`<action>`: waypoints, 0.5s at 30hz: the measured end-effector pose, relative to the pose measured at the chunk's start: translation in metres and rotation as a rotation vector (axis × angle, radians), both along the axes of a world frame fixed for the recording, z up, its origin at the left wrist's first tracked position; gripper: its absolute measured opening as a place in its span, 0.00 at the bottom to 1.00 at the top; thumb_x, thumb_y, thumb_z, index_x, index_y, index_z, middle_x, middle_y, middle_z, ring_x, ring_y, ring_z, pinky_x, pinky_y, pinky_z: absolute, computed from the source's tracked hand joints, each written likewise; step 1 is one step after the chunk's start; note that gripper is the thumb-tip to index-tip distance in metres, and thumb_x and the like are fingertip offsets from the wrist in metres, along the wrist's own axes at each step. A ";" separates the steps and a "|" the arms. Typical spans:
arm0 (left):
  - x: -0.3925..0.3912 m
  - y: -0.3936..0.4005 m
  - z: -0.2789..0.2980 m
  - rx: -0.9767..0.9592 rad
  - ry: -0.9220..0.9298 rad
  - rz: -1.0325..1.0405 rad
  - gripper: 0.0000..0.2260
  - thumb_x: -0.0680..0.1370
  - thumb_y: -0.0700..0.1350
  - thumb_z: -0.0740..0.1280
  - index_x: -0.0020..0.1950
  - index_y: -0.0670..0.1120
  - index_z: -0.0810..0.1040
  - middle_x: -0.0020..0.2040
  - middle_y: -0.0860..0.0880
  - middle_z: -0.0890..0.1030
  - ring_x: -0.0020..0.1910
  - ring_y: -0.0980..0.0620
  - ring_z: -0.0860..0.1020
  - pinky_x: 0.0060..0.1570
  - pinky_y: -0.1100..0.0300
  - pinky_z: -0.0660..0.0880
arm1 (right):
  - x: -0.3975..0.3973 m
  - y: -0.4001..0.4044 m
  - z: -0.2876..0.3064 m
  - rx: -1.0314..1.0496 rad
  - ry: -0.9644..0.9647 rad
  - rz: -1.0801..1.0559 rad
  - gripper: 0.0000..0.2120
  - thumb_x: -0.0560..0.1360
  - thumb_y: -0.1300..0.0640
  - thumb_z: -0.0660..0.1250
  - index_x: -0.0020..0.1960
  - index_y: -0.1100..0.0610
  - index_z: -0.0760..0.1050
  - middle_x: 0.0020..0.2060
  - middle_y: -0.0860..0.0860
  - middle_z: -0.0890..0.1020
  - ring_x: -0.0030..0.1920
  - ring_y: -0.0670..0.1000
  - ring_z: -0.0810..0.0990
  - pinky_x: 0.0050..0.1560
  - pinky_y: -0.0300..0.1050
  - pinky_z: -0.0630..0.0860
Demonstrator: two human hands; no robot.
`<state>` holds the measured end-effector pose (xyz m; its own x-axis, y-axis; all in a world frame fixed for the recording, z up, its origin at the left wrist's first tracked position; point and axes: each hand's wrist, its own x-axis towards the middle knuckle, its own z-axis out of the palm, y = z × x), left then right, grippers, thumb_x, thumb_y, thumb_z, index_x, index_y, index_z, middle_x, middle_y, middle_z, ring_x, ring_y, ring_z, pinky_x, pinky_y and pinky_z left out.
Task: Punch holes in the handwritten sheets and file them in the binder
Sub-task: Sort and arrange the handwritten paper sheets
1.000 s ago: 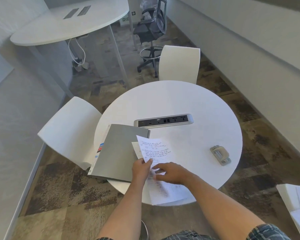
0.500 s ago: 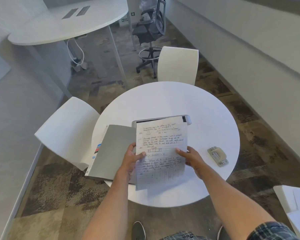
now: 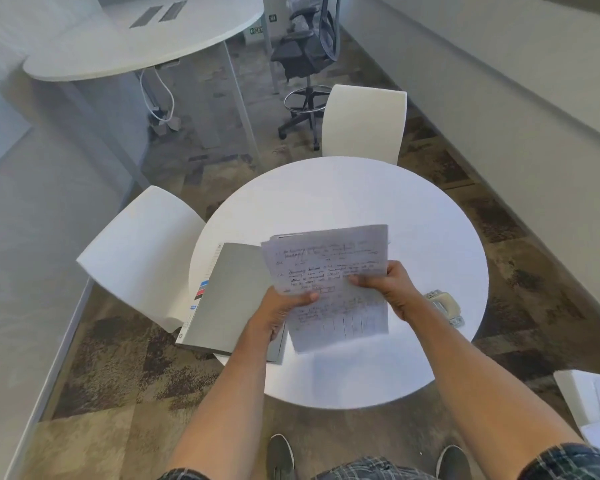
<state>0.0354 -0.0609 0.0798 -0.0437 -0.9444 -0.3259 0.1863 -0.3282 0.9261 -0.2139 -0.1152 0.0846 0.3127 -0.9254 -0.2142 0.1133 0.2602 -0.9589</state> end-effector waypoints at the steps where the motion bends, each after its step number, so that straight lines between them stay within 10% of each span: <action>1: 0.000 0.000 0.002 -0.023 -0.033 0.012 0.26 0.66 0.33 0.80 0.63 0.40 0.81 0.58 0.41 0.85 0.59 0.42 0.83 0.58 0.45 0.80 | -0.002 -0.001 0.002 -0.036 0.003 -0.008 0.18 0.65 0.64 0.82 0.53 0.66 0.85 0.52 0.61 0.87 0.52 0.60 0.87 0.50 0.56 0.85; 15: -0.003 0.027 -0.050 0.069 -0.296 -0.038 0.14 0.72 0.37 0.78 0.55 0.50 0.86 0.52 0.52 0.88 0.53 0.51 0.85 0.48 0.61 0.81 | -0.024 0.042 -0.062 0.016 0.282 0.039 0.14 0.74 0.64 0.77 0.52 0.45 0.85 0.48 0.40 0.88 0.50 0.41 0.86 0.50 0.37 0.82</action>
<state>0.0325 -0.0343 0.0295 0.0283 -0.9192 -0.3929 -0.1023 -0.3936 0.9136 -0.2376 -0.0728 0.0224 0.2738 -0.9097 -0.3123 -0.1673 0.2747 -0.9468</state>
